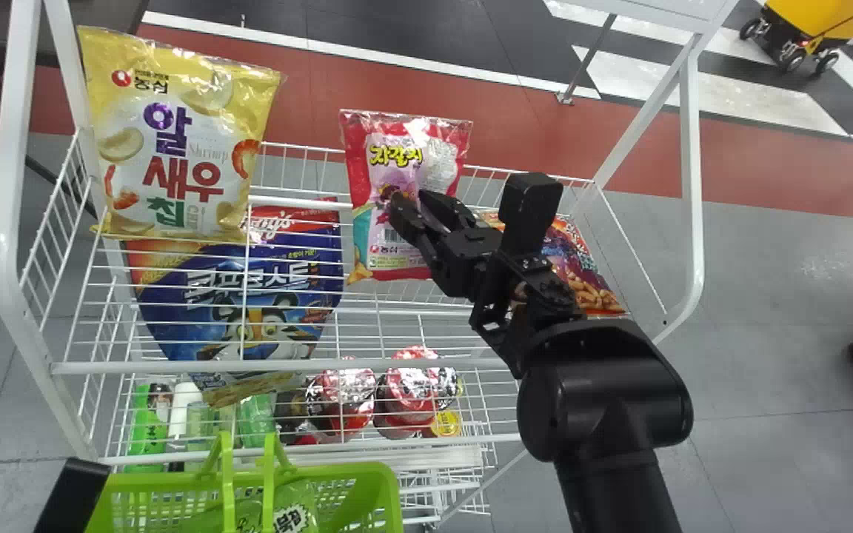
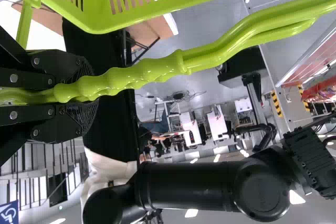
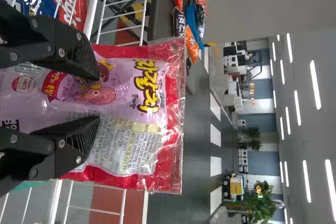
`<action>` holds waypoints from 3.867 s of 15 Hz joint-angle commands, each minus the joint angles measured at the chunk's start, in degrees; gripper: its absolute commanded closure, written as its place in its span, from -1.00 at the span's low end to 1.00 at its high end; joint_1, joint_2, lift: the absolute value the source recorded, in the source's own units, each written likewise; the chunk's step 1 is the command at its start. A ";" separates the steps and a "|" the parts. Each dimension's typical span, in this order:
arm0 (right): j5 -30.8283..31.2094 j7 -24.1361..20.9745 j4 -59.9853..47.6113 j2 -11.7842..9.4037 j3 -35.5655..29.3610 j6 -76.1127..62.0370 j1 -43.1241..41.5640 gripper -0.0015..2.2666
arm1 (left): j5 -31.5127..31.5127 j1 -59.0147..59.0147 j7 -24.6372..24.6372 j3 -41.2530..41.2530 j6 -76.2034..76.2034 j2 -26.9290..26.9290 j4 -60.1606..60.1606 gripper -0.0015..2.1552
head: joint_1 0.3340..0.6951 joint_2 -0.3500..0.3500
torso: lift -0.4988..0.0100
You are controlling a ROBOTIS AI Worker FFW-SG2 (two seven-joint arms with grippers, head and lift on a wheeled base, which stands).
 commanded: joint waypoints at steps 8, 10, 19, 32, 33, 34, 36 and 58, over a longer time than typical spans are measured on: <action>-8.70 5.42 -35.13 -0.09 -11.19 23.59 20.55 0.86 | -0.16 -0.10 0.08 0.18 0.00 -0.21 -0.17 0.66 | 1.00 -1.00 | 0.90; -11.95 6.92 -42.25 0.18 -14.44 29.57 26.44 0.86 | -0.25 -0.28 0.25 0.35 0.00 -0.29 -0.25 0.66 | 1.00 -1.00 | 0.90; -17.22 12.98 -47.70 1.14 -15.32 55.06 36.55 0.86 | -0.95 0.16 0.78 0.26 -0.18 -1.00 -0.87 0.66 | 1.00 -1.00 | 0.90; -13.01 20.98 -24.14 -3.08 8.24 52.60 25.56 0.85 | -1.66 0.16 1.05 -0.62 -0.18 -1.00 -0.87 0.66 | 1.00 -0.68 | 0.90; -13.01 23.79 -23.00 -3.16 9.12 52.77 24.86 0.84 | -1.66 -0.02 1.05 -0.62 -0.35 -1.00 -0.78 0.66 | 1.00 -0.58 | 0.90; -11.95 24.23 -22.65 -3.08 9.73 50.66 24.95 0.84 | -1.66 -0.28 1.13 -0.70 -0.18 -1.00 -0.61 0.66 | 1.00 -0.50 | 0.90; -11.25 23.53 -22.03 -3.08 8.32 45.39 25.56 0.53 | -1.75 -0.45 1.13 -0.88 -0.18 -1.00 -0.52 0.67 | 1.00 -0.39 | 0.90; 4.05 -4.07 -10.52 0.35 -10.04 12.34 5.61 -0.94 | -1.75 -1.25 1.22 -1.41 0.00 -1.00 0.98 0.66 | 1.00 -1.00 | 0.90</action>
